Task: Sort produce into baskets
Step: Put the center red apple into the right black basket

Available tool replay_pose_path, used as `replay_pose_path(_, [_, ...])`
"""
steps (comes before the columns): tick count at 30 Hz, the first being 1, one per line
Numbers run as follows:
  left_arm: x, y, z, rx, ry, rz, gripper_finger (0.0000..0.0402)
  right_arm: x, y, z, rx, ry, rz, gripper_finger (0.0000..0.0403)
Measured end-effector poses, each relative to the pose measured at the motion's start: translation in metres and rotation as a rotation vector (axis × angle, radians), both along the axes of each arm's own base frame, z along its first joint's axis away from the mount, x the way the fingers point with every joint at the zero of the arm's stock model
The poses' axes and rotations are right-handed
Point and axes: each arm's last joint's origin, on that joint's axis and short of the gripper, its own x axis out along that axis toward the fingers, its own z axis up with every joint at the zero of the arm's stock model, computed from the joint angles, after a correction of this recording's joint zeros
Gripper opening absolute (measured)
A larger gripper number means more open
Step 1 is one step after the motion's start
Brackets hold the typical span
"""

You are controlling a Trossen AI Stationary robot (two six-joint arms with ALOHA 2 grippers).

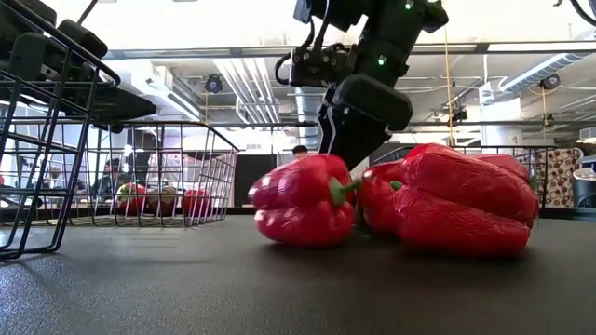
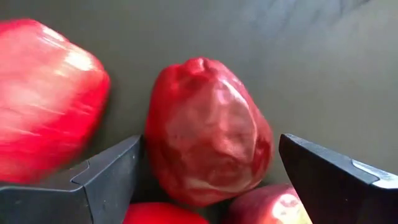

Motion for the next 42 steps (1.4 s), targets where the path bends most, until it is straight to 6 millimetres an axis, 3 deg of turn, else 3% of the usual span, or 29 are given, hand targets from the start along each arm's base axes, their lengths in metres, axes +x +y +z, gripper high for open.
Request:
replay_pose_path(9, [0.0,0.0,0.0,0.0,0.002,0.0,0.0038,0.007,-0.009,-0.013,0.002,0.006,-0.018,0.0364])
replay_pose_path(18, [0.0,0.0,-0.001,0.001,0.011,0.0,0.0038,0.011,-0.02,-0.014,0.03,-0.028,-0.063,0.0362])
replay_pose_path(27, [0.001,0.0,-0.001,0.001,0.012,0.0,0.0038,0.013,-0.022,-0.01,0.042,-0.027,-0.103,0.0305])
replay_pose_path(30, [0.001,0.0,-0.001,0.001,0.012,0.0,0.0038,0.013,-0.023,0.014,0.022,-0.01,-0.101,0.0305])
replay_pose_path(34, [0.001,0.0,-0.001,0.001,0.012,0.0,0.0038,0.002,-0.028,0.075,-0.102,-0.032,-0.152,0.0305])
replay_pose_path(39, [0.001,0.0,-0.001,0.001,0.012,0.0,0.0038,-0.038,-0.049,0.126,-0.272,-0.078,-0.369,0.0306])
replay_pose_path(42, [0.001,0.0,-0.001,0.001,0.011,0.0,0.0038,-0.076,-0.069,0.148,-0.333,-0.118,-0.588,0.0306])
